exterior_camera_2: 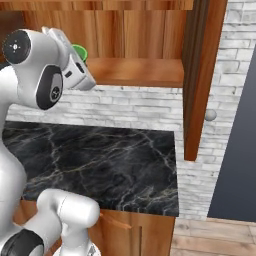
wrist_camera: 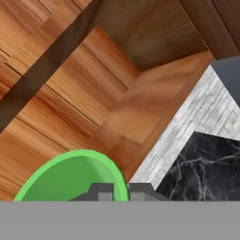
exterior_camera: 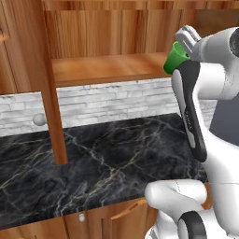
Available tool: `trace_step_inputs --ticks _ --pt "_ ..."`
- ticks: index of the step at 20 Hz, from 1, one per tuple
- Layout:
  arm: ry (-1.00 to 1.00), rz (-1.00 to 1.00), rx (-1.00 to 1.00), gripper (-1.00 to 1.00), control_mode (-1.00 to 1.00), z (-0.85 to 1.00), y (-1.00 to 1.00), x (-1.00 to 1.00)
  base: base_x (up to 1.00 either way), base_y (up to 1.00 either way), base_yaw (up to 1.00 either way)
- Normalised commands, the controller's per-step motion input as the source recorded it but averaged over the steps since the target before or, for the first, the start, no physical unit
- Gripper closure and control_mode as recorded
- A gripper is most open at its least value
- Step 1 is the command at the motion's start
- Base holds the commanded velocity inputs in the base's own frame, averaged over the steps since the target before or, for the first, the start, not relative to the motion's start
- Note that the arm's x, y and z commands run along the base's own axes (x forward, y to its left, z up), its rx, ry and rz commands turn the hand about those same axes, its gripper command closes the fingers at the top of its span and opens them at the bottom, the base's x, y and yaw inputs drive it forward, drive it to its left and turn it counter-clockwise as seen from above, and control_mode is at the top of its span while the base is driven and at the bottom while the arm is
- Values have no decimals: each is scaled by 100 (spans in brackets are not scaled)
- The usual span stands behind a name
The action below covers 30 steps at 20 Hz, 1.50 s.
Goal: Move the cup from next to the sink to the open cabinet. Then, move the bowl with the fish to the fridge to clear the area for faucet cleaning.
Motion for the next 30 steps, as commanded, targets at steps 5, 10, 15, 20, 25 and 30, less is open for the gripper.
trace_step_inputs --ticks 5,10,15,20,25,30 --pt "0 -5 -10 100 -100 -16 0 79 0 0 0" --pt "2 -11 -1 100 -100 -1 1 100 0 0 0" --pt "21 -4 0 100 -100 -4 1 85 0 0 0" --pt "28 0 0 100 -100 -17 0 74 0 0 0" --pt "9 0 0 100 -100 -28 0 38 0 0 0" --pt "-7 0 -9 100 -100 -8 0 5 0 0 0"
